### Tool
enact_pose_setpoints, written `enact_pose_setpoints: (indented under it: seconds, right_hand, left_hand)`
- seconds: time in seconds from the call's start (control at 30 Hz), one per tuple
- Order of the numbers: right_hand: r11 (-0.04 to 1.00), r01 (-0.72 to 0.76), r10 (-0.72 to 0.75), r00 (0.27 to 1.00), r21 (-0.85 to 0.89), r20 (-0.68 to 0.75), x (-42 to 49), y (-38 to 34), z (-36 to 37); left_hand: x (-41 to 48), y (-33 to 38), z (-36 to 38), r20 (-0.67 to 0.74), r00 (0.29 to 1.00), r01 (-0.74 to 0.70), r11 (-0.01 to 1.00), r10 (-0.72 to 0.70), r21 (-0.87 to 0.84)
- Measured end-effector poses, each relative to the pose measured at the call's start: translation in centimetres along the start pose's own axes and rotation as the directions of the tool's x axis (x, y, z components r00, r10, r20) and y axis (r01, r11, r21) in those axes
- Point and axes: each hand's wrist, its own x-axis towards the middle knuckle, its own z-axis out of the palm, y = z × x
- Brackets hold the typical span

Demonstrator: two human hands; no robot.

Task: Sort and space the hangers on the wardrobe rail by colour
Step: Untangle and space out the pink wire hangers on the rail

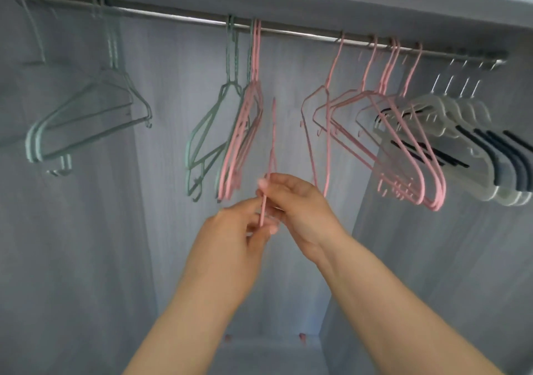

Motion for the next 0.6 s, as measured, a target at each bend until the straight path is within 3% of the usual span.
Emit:
enact_pose_setpoints:
  seconds: [0.1,0.2,0.4,0.43,0.53,0.6]
  right_hand:
    - [0.959,0.019,-0.005,0.999,-0.284,0.049,-0.5,2.2,-2.0]
    - [0.851,0.007,0.001,1.000,-0.526,0.014,0.0,5.0,-5.2]
    - [0.596,-0.011,-0.014,1.000,-0.803,-0.024,0.7,9.7,-9.8]
    - [0.601,0.018,-0.018,1.000,-0.799,0.009,0.7,10.2,-10.0]
    - [0.767,0.035,0.011,0.998,-0.640,0.068,0.3,11.6,-10.1]
    - [0.789,-0.004,0.056,0.996,-0.614,0.066,0.3,12.3,-10.8]
  left_hand:
    - [-1.9,-2.8,0.6,-0.082,0.987,0.130,0.989,-0.135,-0.068]
    - [-4.1,-5.7,0.3,-0.116,0.949,0.275,0.950,-0.293,-0.149]
    - [-7.6,-9.0,-1.4,-0.122,0.866,0.416,0.835,-0.484,-0.360]
    - [-8.1,-9.5,-1.7,-0.118,0.856,0.428,0.817,-0.504,-0.386]
    - [-9.2,-10.8,-2.4,-0.112,0.818,0.467,0.765,-0.564,-0.444]
    - [-9.6,-11.8,-3.0,-0.108,0.797,0.488,0.738,-0.595,-0.467]
